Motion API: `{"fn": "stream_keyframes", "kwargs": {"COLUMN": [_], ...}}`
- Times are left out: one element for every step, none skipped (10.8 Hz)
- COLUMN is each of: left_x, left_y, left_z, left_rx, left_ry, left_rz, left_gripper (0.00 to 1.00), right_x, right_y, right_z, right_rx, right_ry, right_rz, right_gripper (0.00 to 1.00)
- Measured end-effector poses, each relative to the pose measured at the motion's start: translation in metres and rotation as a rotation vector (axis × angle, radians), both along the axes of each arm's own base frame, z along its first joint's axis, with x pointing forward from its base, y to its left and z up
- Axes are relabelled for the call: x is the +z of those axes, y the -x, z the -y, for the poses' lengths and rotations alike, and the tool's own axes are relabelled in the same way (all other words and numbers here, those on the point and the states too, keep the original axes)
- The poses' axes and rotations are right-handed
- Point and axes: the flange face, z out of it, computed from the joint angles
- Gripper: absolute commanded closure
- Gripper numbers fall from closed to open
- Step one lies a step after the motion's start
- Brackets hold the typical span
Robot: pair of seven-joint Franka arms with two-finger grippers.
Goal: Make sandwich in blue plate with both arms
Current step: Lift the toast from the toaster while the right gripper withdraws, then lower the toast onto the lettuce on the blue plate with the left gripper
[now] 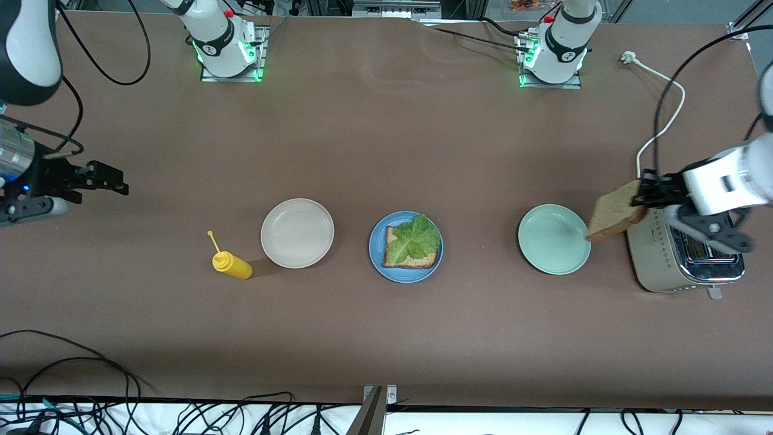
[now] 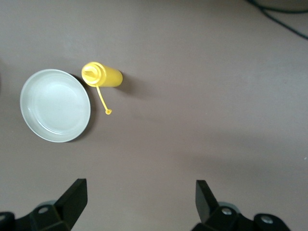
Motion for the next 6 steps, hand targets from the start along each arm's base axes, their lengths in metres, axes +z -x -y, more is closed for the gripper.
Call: {"fn": "stream_keyframes", "kwargs": {"left_x": [-0.016, -0.037, -0.061, -0.087, -0.112, -0.132], "left_y": [-0.002, -0.003, -0.005, -0.005, -0.004, -0.004], "left_z": [0.029, 0.057, 0.085, 0.112, 0.138, 0.162], "left_rx": [0.003, -0.003, -0.012, -0.013, -0.014, -0.012], "left_ry": [0.054, 0.128, 0.199, 0.255, 0.302, 0.362], "left_rz": [-0.043, -0.097, -0.158, -0.224, -0.285, -0.325], "left_gripper": [1.0, 1.0, 1.0, 1.0, 1.0, 1.0], "right_x": [0.018, 0.033, 0.042, 0.044, 0.045, 0.047], "right_y": [0.006, 0.012, 0.016, 0.018, 0.019, 0.019], "right_z": [-0.002, -0.005, -0.007, -0.006, -0.003, -0.001], "right_rx": [-0.005, -0.008, -0.01, -0.01, -0.014, -0.018], "right_ry": [-0.004, 0.0, 0.003, 0.006, 0.008, 0.008], "right_rz": [0.025, 0.046, 0.056, 0.056, 0.055, 0.059], "right_gripper": [0.0, 0.0, 0.0, 0.0, 0.0, 0.0]}}
